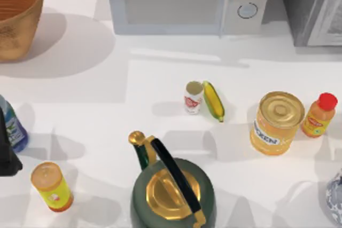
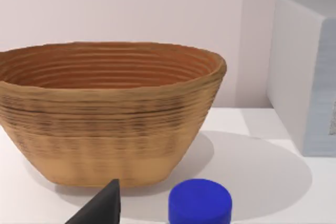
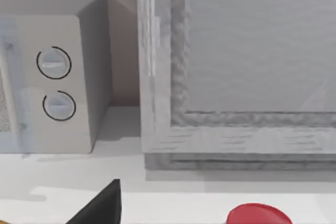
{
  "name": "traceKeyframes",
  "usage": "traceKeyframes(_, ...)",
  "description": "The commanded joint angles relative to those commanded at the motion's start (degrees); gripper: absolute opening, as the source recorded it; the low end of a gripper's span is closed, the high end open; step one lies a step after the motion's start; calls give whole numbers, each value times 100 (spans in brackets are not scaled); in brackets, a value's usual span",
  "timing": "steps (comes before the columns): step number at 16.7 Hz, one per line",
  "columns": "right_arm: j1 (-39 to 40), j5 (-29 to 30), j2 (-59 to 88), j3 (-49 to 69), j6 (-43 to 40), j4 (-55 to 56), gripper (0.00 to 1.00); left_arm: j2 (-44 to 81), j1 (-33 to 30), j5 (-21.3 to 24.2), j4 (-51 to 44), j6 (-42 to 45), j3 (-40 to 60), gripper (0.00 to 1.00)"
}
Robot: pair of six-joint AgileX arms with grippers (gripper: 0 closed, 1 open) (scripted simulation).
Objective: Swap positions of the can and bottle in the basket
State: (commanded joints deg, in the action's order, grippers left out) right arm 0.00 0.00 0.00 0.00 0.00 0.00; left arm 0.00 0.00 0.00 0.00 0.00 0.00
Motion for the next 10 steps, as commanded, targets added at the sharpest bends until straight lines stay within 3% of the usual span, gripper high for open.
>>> traceKeyframes(5, 0, 0, 0, 0, 0, 0, 100, 187, 24, -17, 135, 4, 62, 100)
traceKeyframes(10, 0, 0, 0, 0, 0, 0, 100, 1450, 165, 6, 1014, 40, 216, 100)
